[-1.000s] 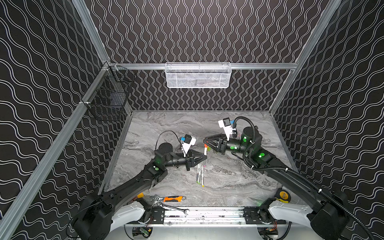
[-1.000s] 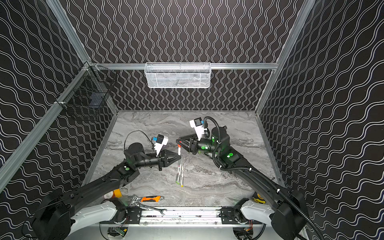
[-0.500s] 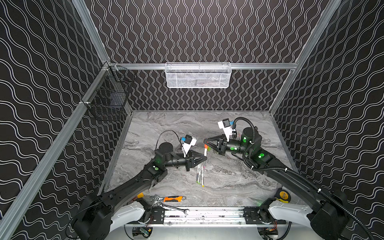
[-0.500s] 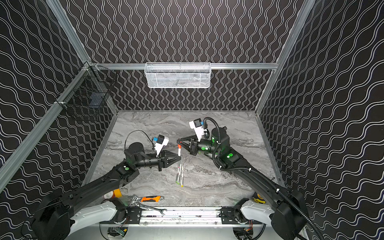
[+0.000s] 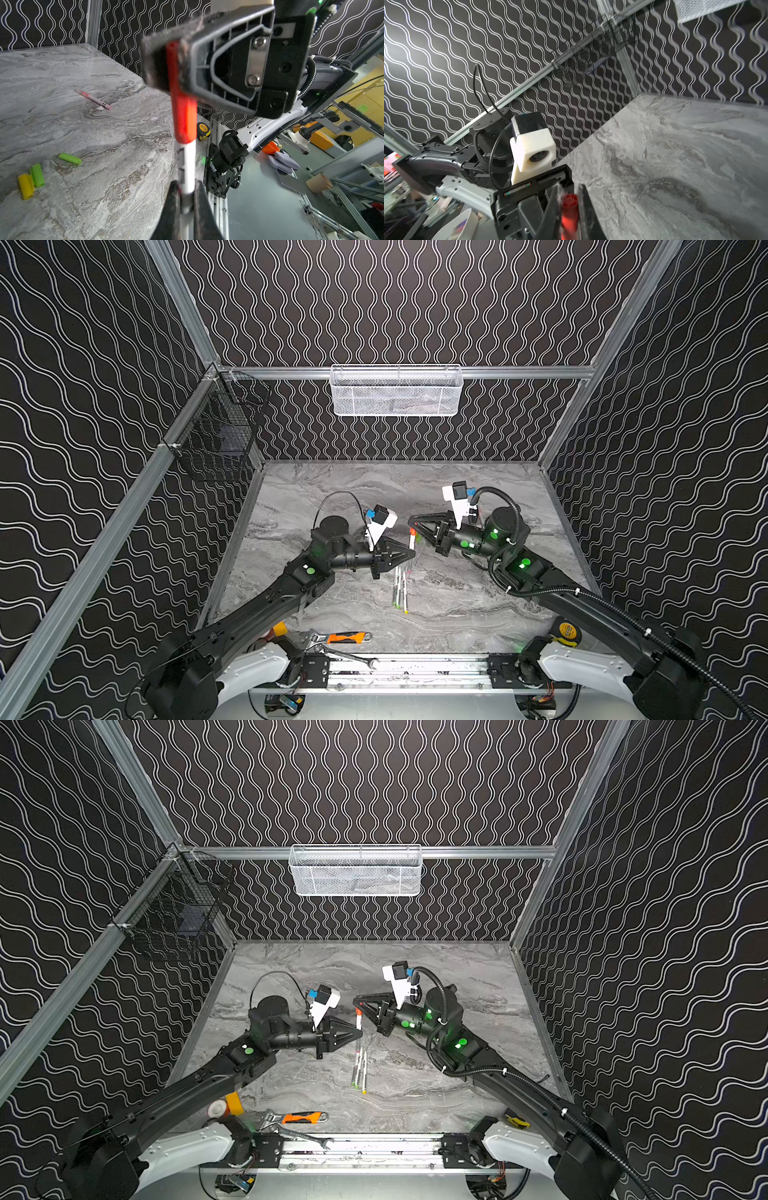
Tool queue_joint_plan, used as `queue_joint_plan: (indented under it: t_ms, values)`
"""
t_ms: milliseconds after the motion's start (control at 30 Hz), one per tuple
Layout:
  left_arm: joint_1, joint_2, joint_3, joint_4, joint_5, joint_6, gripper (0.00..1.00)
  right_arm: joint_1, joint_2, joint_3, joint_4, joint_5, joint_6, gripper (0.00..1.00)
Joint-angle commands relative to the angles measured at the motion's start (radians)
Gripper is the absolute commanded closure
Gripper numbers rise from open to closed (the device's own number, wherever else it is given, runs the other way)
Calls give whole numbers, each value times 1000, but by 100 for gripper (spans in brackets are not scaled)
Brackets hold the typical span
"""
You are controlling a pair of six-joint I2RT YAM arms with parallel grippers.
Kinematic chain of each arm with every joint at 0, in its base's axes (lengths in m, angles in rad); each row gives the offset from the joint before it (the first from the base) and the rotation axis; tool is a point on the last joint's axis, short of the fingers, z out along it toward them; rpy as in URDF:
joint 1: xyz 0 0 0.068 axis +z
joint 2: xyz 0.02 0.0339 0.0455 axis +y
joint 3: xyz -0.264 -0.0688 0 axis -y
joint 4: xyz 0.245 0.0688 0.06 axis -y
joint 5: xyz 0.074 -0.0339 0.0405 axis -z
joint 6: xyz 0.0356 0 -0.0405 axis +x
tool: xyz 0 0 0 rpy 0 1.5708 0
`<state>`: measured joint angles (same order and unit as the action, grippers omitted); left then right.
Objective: Insert the pens into the pen caps
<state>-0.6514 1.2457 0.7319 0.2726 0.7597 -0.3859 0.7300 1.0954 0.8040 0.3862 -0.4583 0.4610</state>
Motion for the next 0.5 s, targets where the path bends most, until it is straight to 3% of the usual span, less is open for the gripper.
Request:
queue_joint_plan:
  t_ms: [0, 233, 467]
  values:
    - [1, 3, 66, 270, -96, 43, 100, 49, -20, -46, -200, -71, 14, 100]
    - [2, -14, 99, 269, -133, 65, 100, 62, -70, -107, -230, 51, 98, 100]
    - [1, -21, 59, 347, -188, 36, 100, 155, -55, -24, -384, 358, 274, 100]
